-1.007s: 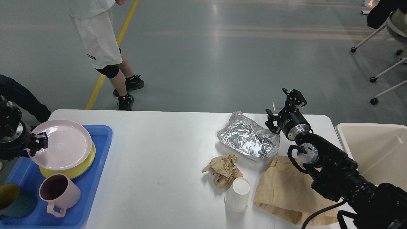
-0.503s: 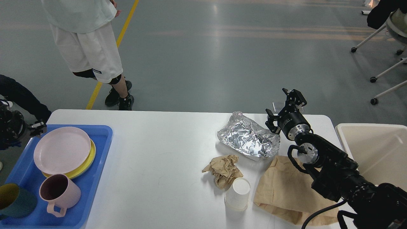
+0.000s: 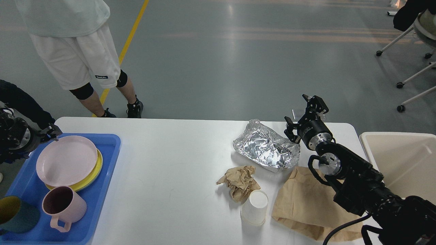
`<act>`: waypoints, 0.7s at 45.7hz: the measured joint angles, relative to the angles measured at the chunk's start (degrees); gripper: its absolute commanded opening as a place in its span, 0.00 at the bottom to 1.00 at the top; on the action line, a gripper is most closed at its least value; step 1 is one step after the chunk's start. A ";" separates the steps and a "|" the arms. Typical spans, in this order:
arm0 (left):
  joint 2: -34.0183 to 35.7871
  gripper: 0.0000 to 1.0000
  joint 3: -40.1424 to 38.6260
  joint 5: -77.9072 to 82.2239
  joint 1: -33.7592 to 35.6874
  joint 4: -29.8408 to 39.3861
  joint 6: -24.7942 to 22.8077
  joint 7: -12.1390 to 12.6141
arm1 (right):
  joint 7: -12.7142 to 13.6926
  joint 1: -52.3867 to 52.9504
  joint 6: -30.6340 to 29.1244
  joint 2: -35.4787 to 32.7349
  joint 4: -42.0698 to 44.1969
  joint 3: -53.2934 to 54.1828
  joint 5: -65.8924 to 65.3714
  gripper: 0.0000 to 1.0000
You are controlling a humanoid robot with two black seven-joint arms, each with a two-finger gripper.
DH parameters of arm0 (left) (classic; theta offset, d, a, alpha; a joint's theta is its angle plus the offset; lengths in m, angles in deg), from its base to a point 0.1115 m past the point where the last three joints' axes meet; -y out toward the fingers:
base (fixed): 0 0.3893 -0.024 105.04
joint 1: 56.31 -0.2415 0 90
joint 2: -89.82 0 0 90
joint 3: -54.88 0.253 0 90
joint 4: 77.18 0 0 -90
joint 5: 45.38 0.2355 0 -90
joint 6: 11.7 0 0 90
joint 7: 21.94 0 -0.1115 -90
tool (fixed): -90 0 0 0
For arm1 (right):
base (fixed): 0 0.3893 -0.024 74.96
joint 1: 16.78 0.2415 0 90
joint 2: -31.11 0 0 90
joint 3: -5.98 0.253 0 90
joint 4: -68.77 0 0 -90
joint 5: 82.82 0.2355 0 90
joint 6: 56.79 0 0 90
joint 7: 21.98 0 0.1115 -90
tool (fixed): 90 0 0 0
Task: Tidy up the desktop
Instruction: 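Release the pink plate and raise the left gripper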
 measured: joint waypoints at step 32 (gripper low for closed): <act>-8.51 0.96 -73.62 -8.69 -4.02 0.05 7.26 -19.48 | 0.00 0.00 0.00 0.00 0.00 0.00 -0.02 1.00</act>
